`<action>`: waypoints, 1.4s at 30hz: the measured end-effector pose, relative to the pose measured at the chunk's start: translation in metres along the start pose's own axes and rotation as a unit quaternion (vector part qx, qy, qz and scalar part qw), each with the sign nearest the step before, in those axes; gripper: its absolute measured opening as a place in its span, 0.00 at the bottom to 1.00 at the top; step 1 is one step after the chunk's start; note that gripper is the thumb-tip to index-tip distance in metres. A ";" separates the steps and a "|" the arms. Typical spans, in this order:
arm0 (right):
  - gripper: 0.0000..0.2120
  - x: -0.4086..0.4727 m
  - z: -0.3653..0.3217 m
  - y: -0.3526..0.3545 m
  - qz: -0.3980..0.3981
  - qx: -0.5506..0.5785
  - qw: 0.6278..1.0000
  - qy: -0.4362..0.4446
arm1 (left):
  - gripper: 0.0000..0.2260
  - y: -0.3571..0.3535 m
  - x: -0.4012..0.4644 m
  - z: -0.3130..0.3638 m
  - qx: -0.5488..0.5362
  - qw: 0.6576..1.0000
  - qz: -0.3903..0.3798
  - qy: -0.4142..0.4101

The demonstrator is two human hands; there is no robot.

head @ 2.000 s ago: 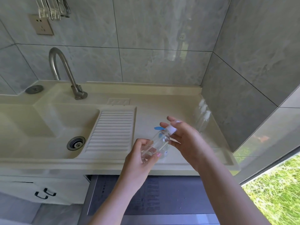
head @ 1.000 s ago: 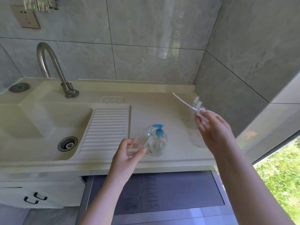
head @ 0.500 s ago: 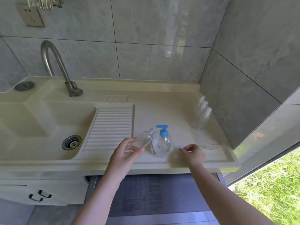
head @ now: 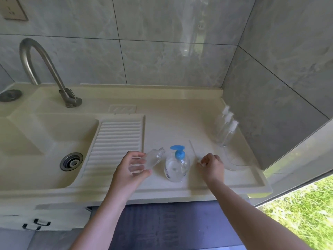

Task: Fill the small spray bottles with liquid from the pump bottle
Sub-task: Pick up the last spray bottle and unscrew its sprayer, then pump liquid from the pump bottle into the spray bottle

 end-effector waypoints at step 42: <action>0.07 -0.027 -0.144 0.009 -0.241 0.053 0.963 0.112 | 0.23 -0.011 0.055 0.007 0.237 0.941 -0.145 -0.192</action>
Point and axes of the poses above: each hand's wrist, its own x-axis towards the middle knuckle, its own y-axis out of the back of the hand, z = x × y, the point moved 3 cm from there along x, towards the middle knuckle, and after that the axes turned 15 degrees about -y, right-handed, at the moved point
